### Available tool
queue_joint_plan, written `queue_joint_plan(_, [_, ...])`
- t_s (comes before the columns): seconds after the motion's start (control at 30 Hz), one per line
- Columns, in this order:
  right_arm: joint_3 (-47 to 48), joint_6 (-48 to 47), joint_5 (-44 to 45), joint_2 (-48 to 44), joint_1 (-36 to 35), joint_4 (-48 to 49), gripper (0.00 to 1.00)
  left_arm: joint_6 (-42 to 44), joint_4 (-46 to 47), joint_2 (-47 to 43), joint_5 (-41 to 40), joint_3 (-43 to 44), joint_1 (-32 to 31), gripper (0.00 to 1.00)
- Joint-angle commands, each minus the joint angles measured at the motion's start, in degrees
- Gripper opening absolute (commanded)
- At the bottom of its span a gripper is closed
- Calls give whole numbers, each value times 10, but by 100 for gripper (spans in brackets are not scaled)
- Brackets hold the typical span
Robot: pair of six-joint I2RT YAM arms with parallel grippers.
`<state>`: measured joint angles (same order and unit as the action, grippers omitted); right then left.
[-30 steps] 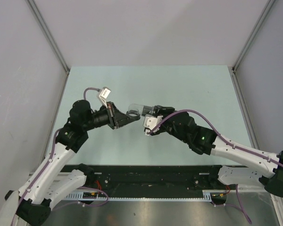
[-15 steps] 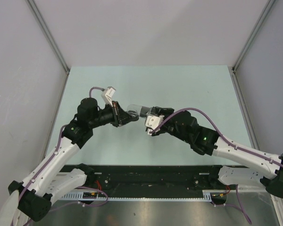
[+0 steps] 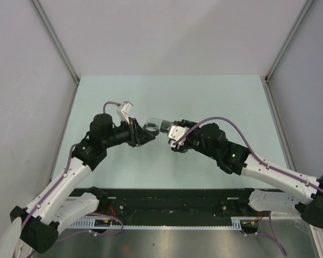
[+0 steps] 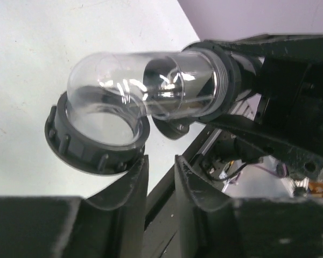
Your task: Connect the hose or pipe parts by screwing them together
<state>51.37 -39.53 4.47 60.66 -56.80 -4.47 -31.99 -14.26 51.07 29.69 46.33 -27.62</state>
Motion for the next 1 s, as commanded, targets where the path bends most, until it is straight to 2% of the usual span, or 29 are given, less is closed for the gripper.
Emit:
queue_joint_plan(0.0, [9,3,-12,-5,8,68,0,-10,9,-36,-4,2,1,39])
queue_joint_plan(0.03, [7,-5,-13,-5,10,68,0,-11,8,-41,-2,5,1,56])
queue_joint_plan(0.1, [0,-30,-32,-18,21,63,0,-5,4,-56,5,22,5,71])
queue_joint_plan(0.2, [-1,-55,-174,-43,48,8,0,48,-33,-65,-1,56,16,82])
queue_joint_plan(0.3, [0,-49,-266,-68,65,-29,0,119,-73,-59,4,88,32,88])
queue_joint_plan(0.43, [3,-42,-316,-76,70,-46,0,162,-76,-30,102,110,67,91])
queue_joint_plan(0.5, [3,-40,-316,-77,70,-46,0,169,-76,-5,181,120,68,91])
queue_joint_plan(0.63, [4,-39,-304,-87,61,-39,0,173,-76,20,257,113,67,90])
queue_joint_plan(0.97, [3,-34,-264,-78,46,-23,0,172,-73,18,323,61,63,87])
